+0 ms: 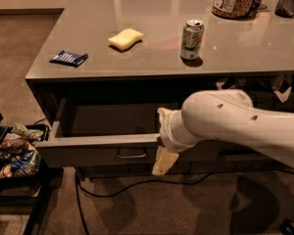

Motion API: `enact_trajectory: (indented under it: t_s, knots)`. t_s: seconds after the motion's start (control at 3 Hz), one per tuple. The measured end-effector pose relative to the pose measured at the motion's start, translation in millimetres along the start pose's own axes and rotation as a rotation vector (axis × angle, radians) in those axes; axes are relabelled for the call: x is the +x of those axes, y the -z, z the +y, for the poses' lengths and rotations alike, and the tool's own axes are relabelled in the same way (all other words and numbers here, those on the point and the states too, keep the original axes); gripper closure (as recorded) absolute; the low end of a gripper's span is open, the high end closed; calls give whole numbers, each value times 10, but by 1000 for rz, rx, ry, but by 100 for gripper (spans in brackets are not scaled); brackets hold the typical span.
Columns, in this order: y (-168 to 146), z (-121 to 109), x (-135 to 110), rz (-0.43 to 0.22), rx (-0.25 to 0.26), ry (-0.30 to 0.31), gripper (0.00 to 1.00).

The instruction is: Open top drawer

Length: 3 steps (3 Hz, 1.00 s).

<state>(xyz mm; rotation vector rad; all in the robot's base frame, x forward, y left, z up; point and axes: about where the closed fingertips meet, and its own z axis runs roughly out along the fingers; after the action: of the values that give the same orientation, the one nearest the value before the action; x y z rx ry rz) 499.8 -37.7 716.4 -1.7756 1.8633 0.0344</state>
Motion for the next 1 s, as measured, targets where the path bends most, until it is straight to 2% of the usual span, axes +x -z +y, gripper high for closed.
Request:
enact_trajectory:
  t_s: [0.33, 0.67, 1.0]
  knots:
    - [178, -36, 10, 48, -24, 11, 0]
    - [206, -20, 48, 48, -18, 6, 0]
    - [348, -10, 197, 59, 28, -19, 0]
